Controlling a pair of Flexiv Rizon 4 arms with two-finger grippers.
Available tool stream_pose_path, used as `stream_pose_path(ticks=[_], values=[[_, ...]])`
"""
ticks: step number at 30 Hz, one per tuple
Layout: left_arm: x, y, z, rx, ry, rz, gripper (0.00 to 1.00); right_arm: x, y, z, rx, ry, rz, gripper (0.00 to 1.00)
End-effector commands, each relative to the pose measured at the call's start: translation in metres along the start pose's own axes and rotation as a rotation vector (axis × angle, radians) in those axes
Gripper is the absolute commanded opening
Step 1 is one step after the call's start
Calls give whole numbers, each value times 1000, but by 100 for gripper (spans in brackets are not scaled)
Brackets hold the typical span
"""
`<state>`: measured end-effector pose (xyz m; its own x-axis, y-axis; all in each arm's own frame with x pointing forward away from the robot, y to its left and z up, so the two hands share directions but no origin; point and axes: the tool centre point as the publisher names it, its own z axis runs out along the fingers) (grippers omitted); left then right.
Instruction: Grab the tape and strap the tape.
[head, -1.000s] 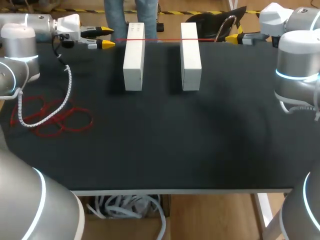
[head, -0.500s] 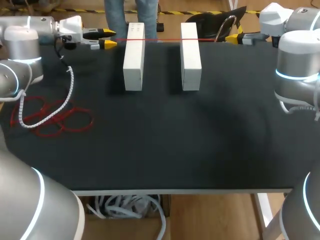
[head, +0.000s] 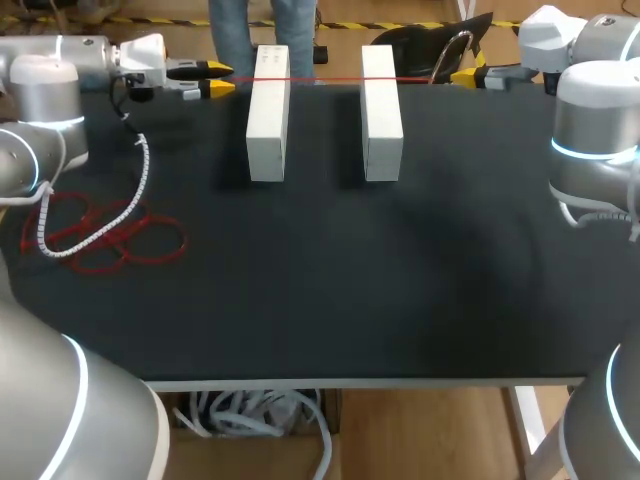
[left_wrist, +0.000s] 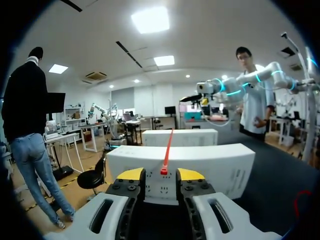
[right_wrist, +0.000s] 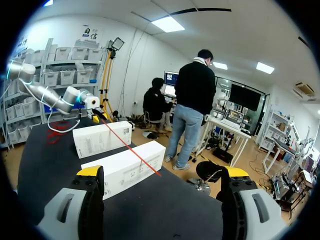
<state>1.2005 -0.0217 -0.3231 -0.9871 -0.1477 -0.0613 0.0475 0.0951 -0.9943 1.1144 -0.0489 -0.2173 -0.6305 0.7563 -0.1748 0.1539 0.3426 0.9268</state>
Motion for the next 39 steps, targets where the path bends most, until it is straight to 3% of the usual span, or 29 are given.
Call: stream_pose_path(ticks=[1,18,39], values=[[-7,6,1,13,355,0,24,-1,0,-1,2,2,0,100],[-6,8,0,20,361,3,19,-1,0,-1,2,2,0,100],[-5,5,-1,23,367,14,21,-1,0,-1,2,2,0,100]])
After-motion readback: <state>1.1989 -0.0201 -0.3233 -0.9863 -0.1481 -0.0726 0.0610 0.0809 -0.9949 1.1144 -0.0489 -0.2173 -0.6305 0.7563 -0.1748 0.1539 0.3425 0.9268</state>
